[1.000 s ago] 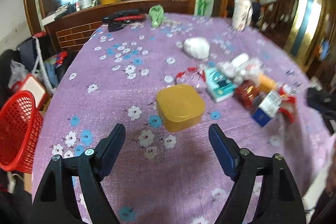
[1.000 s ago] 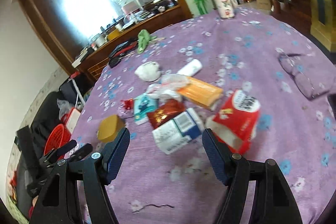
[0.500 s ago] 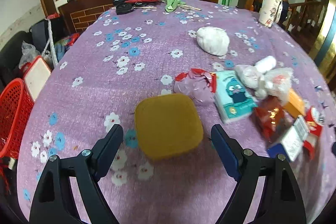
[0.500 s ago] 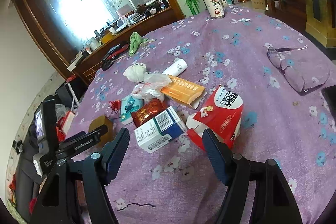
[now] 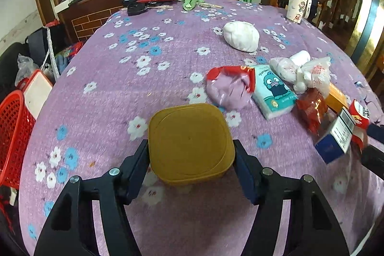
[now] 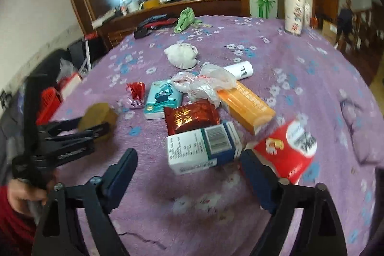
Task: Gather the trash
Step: 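Grasp the yellow container with the left gripper while the right gripper grasps the white-blue medicine box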
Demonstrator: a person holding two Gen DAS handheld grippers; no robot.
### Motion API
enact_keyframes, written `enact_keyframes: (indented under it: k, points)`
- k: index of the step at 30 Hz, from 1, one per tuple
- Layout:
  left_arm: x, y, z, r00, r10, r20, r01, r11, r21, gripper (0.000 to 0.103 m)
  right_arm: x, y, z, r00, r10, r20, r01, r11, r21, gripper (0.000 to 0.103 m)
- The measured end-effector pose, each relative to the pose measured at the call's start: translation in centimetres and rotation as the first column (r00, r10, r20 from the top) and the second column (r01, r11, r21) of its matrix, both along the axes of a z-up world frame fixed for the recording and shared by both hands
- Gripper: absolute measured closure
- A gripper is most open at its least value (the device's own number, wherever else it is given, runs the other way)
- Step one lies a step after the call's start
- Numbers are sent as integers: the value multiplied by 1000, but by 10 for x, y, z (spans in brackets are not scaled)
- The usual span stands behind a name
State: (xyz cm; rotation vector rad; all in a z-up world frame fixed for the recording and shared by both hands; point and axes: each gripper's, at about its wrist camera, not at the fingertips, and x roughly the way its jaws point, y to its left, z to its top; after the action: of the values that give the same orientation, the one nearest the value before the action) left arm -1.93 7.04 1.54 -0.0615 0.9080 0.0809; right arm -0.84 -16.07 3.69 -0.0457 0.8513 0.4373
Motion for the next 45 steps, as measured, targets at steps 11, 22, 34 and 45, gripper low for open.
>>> enact_keyframes:
  k: [11,22,34,45]
  points:
    - [-8,9,-2,1000,-15,17,16,998,-61,37,24,13,-27,998,16,-57,-22,994,-104,18]
    - [-17,11,5,998,-4,70,9,997,-77,38,-16,21,0,998,-29,65,29,1000,-7,21]
    - [-31,13,12,992,11,126,-2,997,-72,38,-25,26,-4,992,-94,84,90,995,44,21]
    - [-29,10,11,995,6,104,-1,999,-44,39,-32,31,-2,993,-72,91,69,997,36,21]
